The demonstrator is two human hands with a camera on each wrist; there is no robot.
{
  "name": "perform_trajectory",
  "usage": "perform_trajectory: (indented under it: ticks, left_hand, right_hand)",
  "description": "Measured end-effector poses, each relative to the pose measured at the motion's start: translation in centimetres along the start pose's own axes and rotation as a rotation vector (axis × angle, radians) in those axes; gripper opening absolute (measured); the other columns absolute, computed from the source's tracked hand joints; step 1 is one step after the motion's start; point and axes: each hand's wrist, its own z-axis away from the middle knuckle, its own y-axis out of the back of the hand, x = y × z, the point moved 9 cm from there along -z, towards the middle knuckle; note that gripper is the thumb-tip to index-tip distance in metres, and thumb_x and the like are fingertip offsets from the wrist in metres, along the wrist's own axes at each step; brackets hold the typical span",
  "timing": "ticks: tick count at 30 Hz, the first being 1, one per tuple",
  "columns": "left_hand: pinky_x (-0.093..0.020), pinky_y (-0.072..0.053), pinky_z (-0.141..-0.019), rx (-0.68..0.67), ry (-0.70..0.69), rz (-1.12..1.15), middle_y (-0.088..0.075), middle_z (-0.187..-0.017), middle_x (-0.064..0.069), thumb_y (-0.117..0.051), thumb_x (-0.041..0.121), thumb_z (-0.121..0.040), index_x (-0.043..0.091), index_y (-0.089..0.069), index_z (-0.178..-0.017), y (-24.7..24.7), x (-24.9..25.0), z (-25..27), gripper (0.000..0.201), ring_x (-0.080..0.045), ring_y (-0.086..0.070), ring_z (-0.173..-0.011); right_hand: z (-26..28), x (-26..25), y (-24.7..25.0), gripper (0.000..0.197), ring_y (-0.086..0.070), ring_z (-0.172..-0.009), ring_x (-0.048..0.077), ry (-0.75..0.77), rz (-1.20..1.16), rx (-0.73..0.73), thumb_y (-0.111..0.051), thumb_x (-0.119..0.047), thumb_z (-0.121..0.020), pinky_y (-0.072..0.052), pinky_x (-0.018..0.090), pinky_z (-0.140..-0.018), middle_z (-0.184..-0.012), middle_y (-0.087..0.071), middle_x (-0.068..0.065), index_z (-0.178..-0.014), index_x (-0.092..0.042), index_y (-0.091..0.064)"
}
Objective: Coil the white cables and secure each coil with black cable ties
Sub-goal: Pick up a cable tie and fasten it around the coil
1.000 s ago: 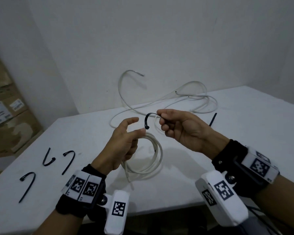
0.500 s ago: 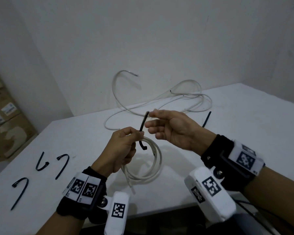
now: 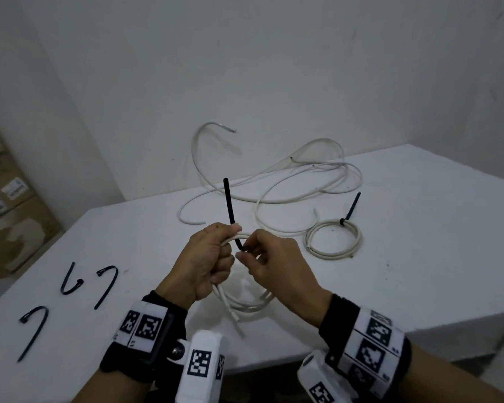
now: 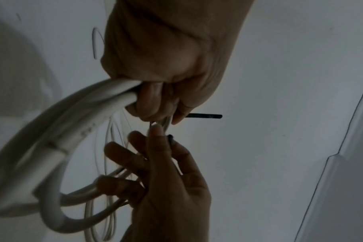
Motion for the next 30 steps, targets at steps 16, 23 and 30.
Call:
perform_trajectory:
  ticks: [16,23,30]
  left_hand:
    - [-0.015,-0.016,-0.038,0.134,-0.146,-0.091,-0.026,-0.047,0.002,-0.058,0.015,-0.093,0.008,-0.062,-0.106,2.4,0.6,0.1,0.016,-0.01,-0.019,-0.035]
    - [-0.018,-0.015,-0.04,0.139,-0.246,-0.159,-0.027,-0.044,0.001,-0.057,0.015,-0.092,0.007,-0.059,-0.094,1.5,1.3,0.6,0.008,-0.013,-0.017,-0.037]
    - [-0.012,-0.03,-0.039,0.178,-0.509,-0.33,-0.063,-0.05,0.008,-0.058,0.011,-0.092,0.007,-0.057,-0.079,-0.5,2.7,2.9,0.014,0.0,-0.043,-0.033]
  right_hand:
    - [1.8,-3.1,0.4,0.025,-0.061,-0.061,0.019,0.271,0.177,-0.059,-0.051,-0.035,-0.087,-0.051,0.036,-0.06,-0.071,-0.067,0.001,-0.09,-0.011,-0.059]
    - [1.0,-3.4,2.9,0.019,-0.054,-0.063,0.001,0.237,0.038,0.108,-0.056,-0.027,-0.091,-0.048,0.018,-0.06,-0.083,-0.066,-0.006,-0.098,-0.011,-0.062]
    - [-0.9,-1.1,3.2,0.029,-0.062,-0.073,0.001,0.008,-0.267,0.22,-0.052,-0.007,-0.093,-0.045,0.005,-0.069,-0.081,-0.067,-0.006,-0.119,-0.011,-0.064]
